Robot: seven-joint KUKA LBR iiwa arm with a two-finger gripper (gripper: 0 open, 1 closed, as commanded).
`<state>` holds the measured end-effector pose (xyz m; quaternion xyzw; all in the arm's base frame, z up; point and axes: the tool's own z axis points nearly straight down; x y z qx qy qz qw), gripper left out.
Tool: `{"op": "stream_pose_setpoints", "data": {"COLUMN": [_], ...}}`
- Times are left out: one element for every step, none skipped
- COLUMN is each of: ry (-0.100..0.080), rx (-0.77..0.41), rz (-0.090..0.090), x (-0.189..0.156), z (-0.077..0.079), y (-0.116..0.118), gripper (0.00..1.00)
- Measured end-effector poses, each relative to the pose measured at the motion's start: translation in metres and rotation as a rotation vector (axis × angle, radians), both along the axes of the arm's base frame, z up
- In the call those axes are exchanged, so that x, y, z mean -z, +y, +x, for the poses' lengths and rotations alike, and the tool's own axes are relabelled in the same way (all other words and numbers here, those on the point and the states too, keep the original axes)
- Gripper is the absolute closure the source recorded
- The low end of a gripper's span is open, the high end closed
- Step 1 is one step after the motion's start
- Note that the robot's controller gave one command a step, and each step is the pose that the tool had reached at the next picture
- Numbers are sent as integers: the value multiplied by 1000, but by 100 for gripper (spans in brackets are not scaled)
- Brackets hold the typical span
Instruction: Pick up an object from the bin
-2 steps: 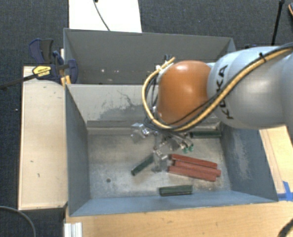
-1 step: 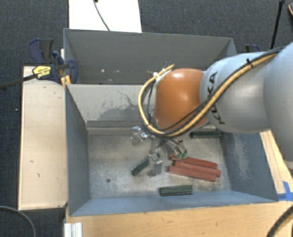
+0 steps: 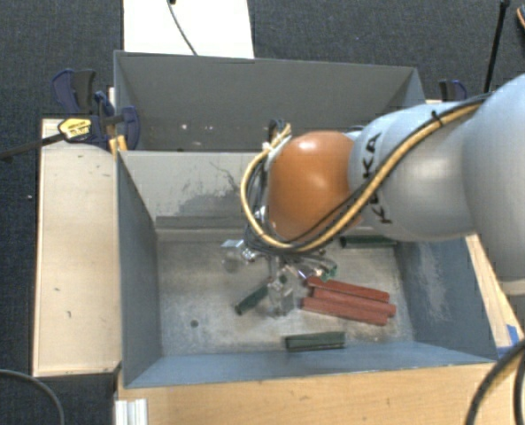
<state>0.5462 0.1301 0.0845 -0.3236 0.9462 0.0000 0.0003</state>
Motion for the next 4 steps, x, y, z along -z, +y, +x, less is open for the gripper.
{"op": "stream_pose_setpoints", "data": {"ry": [3, 3, 3, 3], "rx": [220, 220, 220, 221], "rz": [-1, -1, 0, 0], "x": [14, 14, 11, -4], "z": [-3, -3, -4, -5], "y": [-4, -4, -4, -4], "gripper": [100, 100, 100, 100]}}
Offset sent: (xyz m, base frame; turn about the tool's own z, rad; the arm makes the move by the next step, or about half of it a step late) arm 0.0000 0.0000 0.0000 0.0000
